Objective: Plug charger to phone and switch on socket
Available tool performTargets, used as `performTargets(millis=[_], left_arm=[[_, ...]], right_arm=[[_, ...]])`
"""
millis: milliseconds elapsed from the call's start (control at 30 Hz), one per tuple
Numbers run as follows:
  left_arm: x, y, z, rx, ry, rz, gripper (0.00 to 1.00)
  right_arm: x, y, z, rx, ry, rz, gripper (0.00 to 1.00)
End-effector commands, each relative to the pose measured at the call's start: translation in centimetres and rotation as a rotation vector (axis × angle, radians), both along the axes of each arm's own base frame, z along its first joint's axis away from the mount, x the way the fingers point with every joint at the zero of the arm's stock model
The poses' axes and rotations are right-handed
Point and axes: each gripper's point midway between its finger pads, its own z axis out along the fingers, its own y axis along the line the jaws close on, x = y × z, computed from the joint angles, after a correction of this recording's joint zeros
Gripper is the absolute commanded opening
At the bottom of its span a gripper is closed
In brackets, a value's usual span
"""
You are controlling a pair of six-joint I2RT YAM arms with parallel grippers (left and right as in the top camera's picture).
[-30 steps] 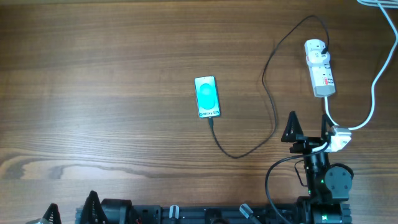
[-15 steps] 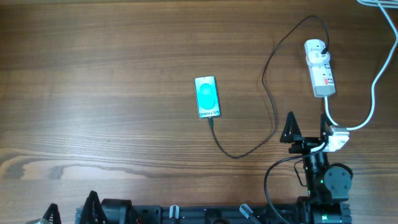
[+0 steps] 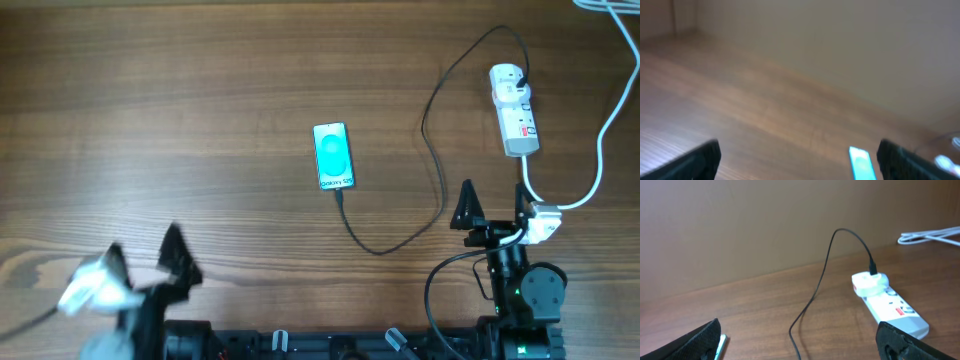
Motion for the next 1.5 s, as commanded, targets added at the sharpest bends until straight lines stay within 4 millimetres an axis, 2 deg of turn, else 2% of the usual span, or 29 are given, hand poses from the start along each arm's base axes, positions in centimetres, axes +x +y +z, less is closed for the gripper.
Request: performTargets(millis=[0, 67, 167, 267, 433, 600, 767, 1467], left_arm=[[3.5, -1.3, -5.9, -0.01, 0.072, -0.063, 1.0], [5.1, -1.7, -7.8, -0.014, 0.055, -0.084, 1.0], [6.1, -1.8, -9.7, -0.01, 0.055, -0.084, 1.0], [6.9, -1.8, -10.8, -0.01, 0.031, -0.084, 1.0], [7.9, -1.9, -10.4, -0.003, -0.058, -0.086, 1.0], [8.1, -3.0, -10.4, 0.162, -0.068, -0.176, 1.0], [8.4, -3.1, -10.0, 0.161, -0.119, -0.18, 1.0], [8.4, -3.5, -10.3, 0.157, -0.11, -0.205, 1.0]], right_arm=[[-0.1, 0.3, 0.2, -0.019, -0.011, 0.016, 1.0], [-0.1, 0.3, 0.2, -0.019, -0.011, 0.016, 1.0], [-0.1, 0.3, 0.2, -0.019, -0.011, 0.016, 1.0], [-0.1, 0.3, 0.2, -0.019, -0.011, 0.016, 1.0], [-0.1, 0.3, 0.2, -0.019, -0.011, 0.016, 1.0], [-0.1, 0.3, 0.2, -0.019, -0.011, 0.016, 0.99], [-0.1, 0.3, 0.2, -0.019, -0.011, 0.016, 1.0], [-0.1, 0.3, 0.2, -0.019, -0.011, 0.016, 1.0]])
